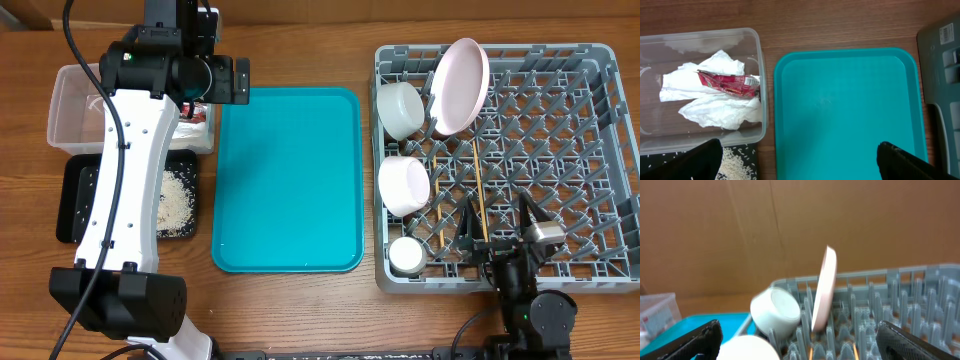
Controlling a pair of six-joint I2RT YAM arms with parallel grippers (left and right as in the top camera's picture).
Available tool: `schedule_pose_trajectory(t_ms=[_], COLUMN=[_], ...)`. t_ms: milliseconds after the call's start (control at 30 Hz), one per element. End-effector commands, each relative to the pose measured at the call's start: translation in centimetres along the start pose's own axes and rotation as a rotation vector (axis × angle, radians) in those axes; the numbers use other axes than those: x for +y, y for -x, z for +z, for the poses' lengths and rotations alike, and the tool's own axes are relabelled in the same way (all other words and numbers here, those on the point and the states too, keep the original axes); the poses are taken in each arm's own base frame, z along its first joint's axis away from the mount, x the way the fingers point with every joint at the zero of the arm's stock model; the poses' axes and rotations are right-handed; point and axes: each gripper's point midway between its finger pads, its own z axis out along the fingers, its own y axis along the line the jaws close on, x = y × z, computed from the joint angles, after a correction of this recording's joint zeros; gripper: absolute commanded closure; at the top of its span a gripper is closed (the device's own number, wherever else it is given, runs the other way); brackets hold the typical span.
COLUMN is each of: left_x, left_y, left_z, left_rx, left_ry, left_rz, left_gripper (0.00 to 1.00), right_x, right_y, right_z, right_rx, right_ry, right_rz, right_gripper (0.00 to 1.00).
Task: Sort waste into correct bins and load items into the dishwasher
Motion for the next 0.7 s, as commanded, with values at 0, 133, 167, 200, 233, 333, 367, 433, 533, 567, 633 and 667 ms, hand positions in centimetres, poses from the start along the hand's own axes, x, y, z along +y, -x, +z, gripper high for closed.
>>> schedule_pose_trajectory(t_ms=[0, 133, 167, 200, 233, 333, 367, 433, 533, 567, 633, 667], left_x=[0.1, 0.1, 0.1, 0.1, 0.1, 0.1, 0.1, 0.1, 0.1, 0.1, 0.1, 0.1], left_y=[0.7, 0.7, 0.7, 0.7, 0.7, 0.7, 0.7, 0.7, 0.7, 0.7, 0.7, 0.7], left_z=[-0.8, -0.8, -0.8, -0.8, -0.8, -0.8, -0.8, -0.8, -0.8, -0.8, -0.8, -0.8], left_rx=[-0.027, -0.027, -0.027, -0.027, -0.027, -0.027, -0.027, -0.027, -0.027, -0.027, -0.027, -0.027], left_ry=[0.004, 0.004, 0.004, 0.004, 0.004, 0.004, 0.004, 0.004, 0.004, 0.004, 0.004, 0.004], left_rz=[-0.006, -0.006, -0.006, -0.006, -0.006, -0.006, -0.006, -0.006, -0.006, -0.006, -0.006, -0.006], left_gripper=[0.00, 0.00, 0.00, 0.00, 0.00, 0.00, 0.00, 0.00, 0.00, 0.00, 0.00, 0.00], right_x=[-0.5, -0.7, -0.7, -0.7, -0.7, -0.7, -0.7, -0.7, -0.7, -0.7, -0.7, -0.7], right_y=[-1.9, -3.3, -3.2, -3.2, -3.2, -3.3, -3.3, -3.3, -3.3, -3.3, -3.3, -3.3], right_z=[-0.1, -0.2, -0.2, -0.2, -0.2, -0.2, -0.2, -0.2, -0.2, -0.2, -0.2, -0.2], right_rx=[0.062, 0.116, 0.116, 0.116, 0.116, 0.116, 0.116, 0.116, 0.116, 0.116, 0.116, 0.116], right_ry=[-0.015, -0.028, -0.028, -0.026, -0.026, -0.026, -0.026, -0.026, -0.026, -0.026, -0.026, -0.026], right_rz=[0.000, 0.004, 0.005, 0.006, 0.006, 0.005, 0.005, 0.005, 0.005, 0.005, 0.005, 0.005], right_gripper=[0.00, 0.00, 0.00, 0.00, 0.00, 0.00, 0.00, 0.00, 0.00, 0.00, 0.00, 0.00])
